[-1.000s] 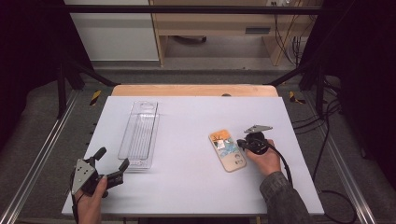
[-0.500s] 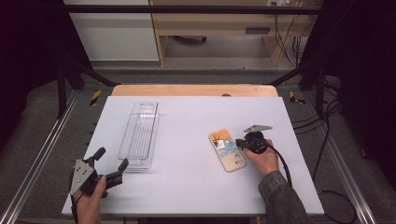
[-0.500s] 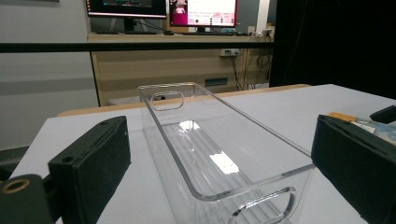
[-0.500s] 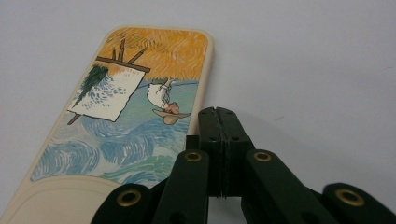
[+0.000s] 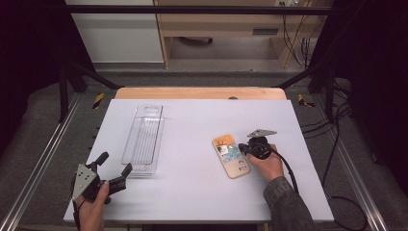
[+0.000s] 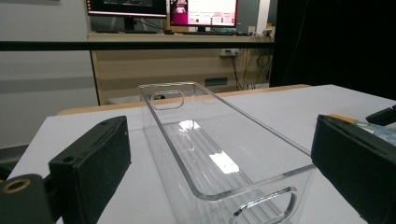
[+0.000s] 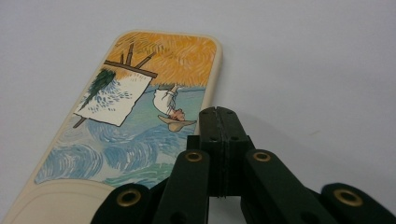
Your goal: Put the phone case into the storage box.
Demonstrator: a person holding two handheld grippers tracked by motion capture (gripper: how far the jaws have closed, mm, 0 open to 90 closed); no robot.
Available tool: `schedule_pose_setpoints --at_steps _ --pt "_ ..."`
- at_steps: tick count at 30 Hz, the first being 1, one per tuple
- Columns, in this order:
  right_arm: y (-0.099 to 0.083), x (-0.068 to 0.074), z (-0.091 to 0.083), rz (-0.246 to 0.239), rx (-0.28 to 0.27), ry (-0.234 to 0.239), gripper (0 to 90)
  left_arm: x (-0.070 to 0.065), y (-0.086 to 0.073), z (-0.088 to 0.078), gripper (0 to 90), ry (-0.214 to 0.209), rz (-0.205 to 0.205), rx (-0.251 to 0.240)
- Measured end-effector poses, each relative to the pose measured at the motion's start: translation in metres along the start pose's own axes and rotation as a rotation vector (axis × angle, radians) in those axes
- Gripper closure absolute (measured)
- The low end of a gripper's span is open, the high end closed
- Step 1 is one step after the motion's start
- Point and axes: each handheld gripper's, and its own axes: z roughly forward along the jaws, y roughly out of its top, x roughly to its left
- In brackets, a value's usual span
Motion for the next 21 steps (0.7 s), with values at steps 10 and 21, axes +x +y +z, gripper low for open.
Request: schedule_pose_setpoints --at_steps 10,21 --pt "0.005 0.038 0.010 -0.085 0.017 0.095 90.0 -0.001 0.000 0.001 4.6 -0.004 -0.001 0.001" --pt "0.011 0.080 0.021 -0.158 0.037 0.157 89.8 -0.001 0.000 0.000 4.7 -0.001 -0.002 0.001"
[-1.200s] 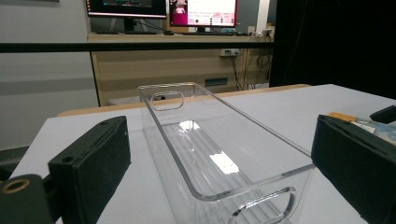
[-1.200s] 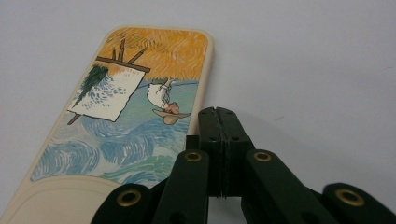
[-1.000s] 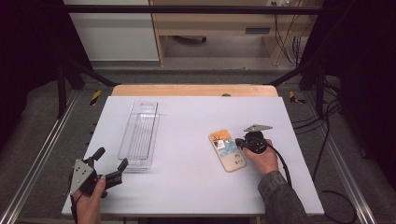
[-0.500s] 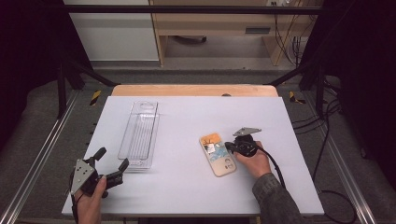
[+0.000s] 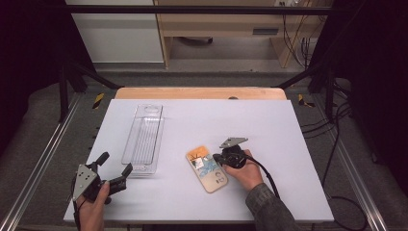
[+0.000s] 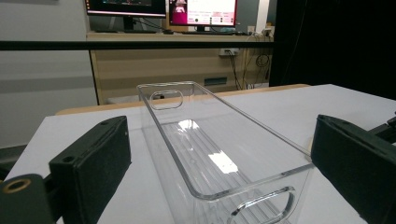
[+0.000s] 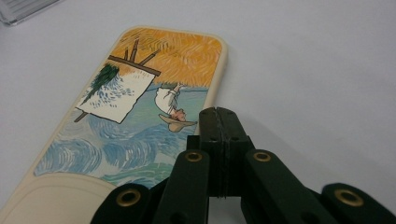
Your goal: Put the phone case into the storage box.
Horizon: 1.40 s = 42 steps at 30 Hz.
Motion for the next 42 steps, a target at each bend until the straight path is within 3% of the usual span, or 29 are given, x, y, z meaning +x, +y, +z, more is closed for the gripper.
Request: schedule_pose_setpoints --at_steps 7,13,14,16,18,23,24,25,26,33,42 --pt "0.002 0.005 0.003 0.017 0.001 0.025 89.9 -0.002 0.000 0.001 4.7 -0.004 0.000 0.001" --pt "0.004 0.009 0.001 0.036 -0.018 -0.001 85.7 -0.001 0.000 0.000 4.9 -0.001 0.003 0.001" --pt "0.005 0.014 -0.007 0.029 -0.030 -0.021 79.7 0.000 0.000 -0.001 4.9 0.004 -0.002 0.000" --pt "0.005 0.016 -0.009 0.031 -0.037 -0.031 77.3 0.001 0.000 -0.001 4.9 0.006 -0.005 -0.001" --pt "0.004 0.022 -0.016 0.054 -0.051 -0.051 66.3 0.001 0.000 -0.001 5.0 0.006 -0.006 -0.001" --pt "0.001 0.044 -0.027 0.092 -0.017 -0.103 23.2 -0.001 0.001 -0.001 4.9 0.004 -0.001 -0.003" --pt "0.001 0.044 -0.027 0.092 -0.017 -0.103 23.2 -0.001 0.001 -0.001 4.9 0.004 -0.001 -0.002" --pt "-0.001 0.053 -0.029 0.093 -0.009 -0.116 14.4 -0.001 0.001 0.000 5.0 0.002 0.001 0.000" --pt "-0.002 0.056 -0.029 0.090 -0.008 -0.123 11.9 -0.002 0.001 0.000 5.0 0.002 0.003 0.001" --pt "-0.014 0.077 -0.028 0.092 0.015 -0.154 7.6 -0.001 0.001 -0.001 5.0 0.001 0.000 -0.004" --pt "-0.023 0.084 -0.023 0.120 0.033 -0.165 6.4 0.000 0.002 -0.002 5.0 0.004 -0.002 -0.009"
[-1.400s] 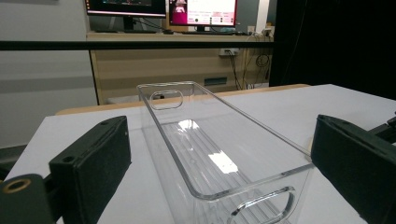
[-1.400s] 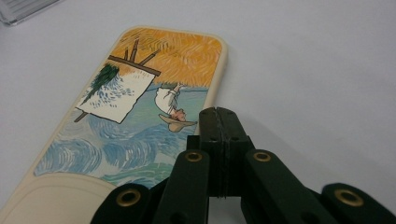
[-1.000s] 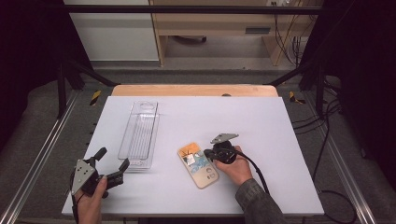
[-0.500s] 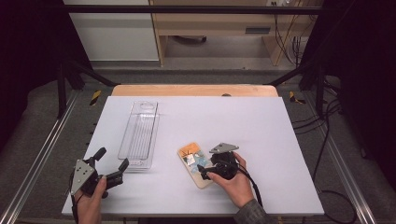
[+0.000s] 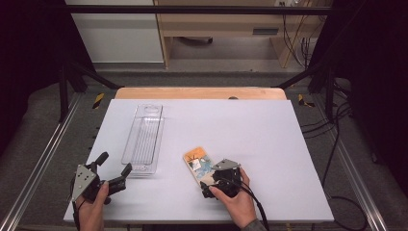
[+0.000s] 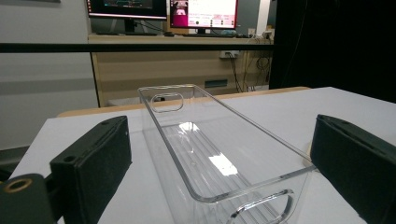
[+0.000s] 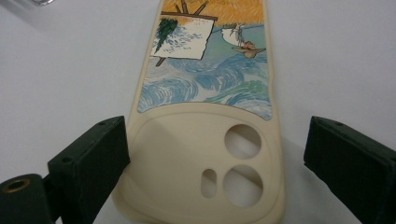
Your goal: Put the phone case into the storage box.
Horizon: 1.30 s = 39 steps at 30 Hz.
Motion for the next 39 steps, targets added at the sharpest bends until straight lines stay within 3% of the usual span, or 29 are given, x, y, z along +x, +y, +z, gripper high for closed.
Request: schedule_pose_setpoints --at_steps 8,16,21,28,33,35,36,39 --pt "-0.003 0.007 0.006 0.013 0.004 0.025 5.6 0.000 0.000 0.000 5.0 -0.001 0.002 0.001" --pt "-0.007 0.016 0.012 -0.028 0.000 -0.033 1.4 0.000 0.000 0.000 5.0 0.000 -0.003 -0.002" --pt "-0.008 0.014 0.009 -0.028 -0.010 -0.042 9.4 0.001 0.001 -0.001 5.0 0.000 -0.003 -0.009" --pt "-0.005 0.008 0.006 -0.035 0.013 -0.010 11.3 0.000 0.004 -0.003 5.0 0.000 0.003 -0.016" --pt "0.002 -0.013 -0.004 -0.045 0.020 0.020 11.8 -0.008 0.010 -0.004 4.6 -0.008 0.044 -0.009" --pt "0.004 -0.025 -0.008 -0.037 0.021 0.032 11.9 -0.018 0.016 -0.002 4.2 -0.026 0.089 0.015" --pt "0.004 -0.025 -0.008 -0.037 0.021 0.032 11.9 -0.018 0.016 -0.002 4.1 -0.026 0.089 0.015" --pt "0.013 -0.047 -0.016 -0.045 0.024 0.053 11.9 -0.030 0.023 0.003 3.7 -0.045 0.143 0.046"
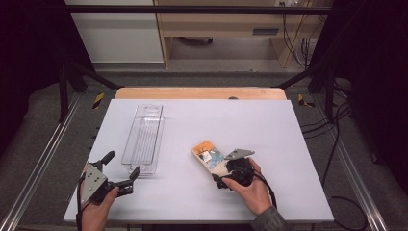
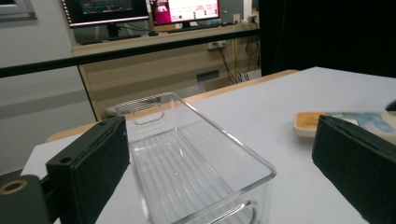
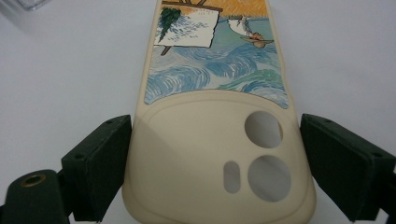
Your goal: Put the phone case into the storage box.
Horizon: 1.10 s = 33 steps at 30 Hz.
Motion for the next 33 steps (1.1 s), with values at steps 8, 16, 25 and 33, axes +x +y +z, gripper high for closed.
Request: schedule_pose_setpoints --at_steps 8,16,25,33 --pt "0.021 -0.035 -0.012 -0.012 0.041 0.050 12.0 -0.041 0.023 0.040 2.6 -0.060 0.103 0.076" --pt "0.034 -0.049 -0.012 -0.010 0.078 0.073 12.1 -0.062 0.036 0.073 3.1 -0.125 0.159 0.112" --pt "0.048 -0.051 -0.021 -0.033 0.093 0.075 12.1 -0.076 0.034 0.097 3.5 -0.156 0.192 0.117" --pt "0.056 -0.054 -0.025 -0.026 0.107 0.088 12.2 -0.090 0.032 0.108 3.7 -0.195 0.223 0.130"
